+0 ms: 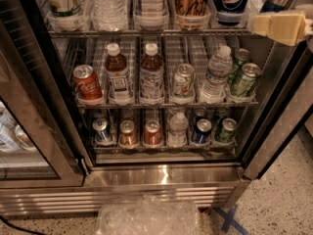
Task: Pick redbull can from top shelf of fridge
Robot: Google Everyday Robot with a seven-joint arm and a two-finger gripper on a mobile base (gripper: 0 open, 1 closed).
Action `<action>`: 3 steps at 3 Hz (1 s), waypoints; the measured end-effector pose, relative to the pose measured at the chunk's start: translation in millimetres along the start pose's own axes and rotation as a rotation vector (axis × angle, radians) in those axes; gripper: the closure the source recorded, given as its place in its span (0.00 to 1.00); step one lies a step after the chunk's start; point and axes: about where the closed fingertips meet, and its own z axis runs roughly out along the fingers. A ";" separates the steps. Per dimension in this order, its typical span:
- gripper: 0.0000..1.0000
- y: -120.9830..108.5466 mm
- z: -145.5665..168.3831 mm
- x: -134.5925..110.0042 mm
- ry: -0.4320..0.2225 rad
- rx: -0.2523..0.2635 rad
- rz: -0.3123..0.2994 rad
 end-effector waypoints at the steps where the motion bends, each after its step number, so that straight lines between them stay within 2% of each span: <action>1: 0.28 -10.7 4.3 2.9 -0.006 0.029 0.009; 2: 0.35 -24.0 7.7 3.2 -0.016 0.066 0.010; 3: 0.36 -37.1 14.1 2.1 -0.028 0.099 0.009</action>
Offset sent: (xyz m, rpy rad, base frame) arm 0.0265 -0.0380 -0.0077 0.0040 -0.0278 -0.1158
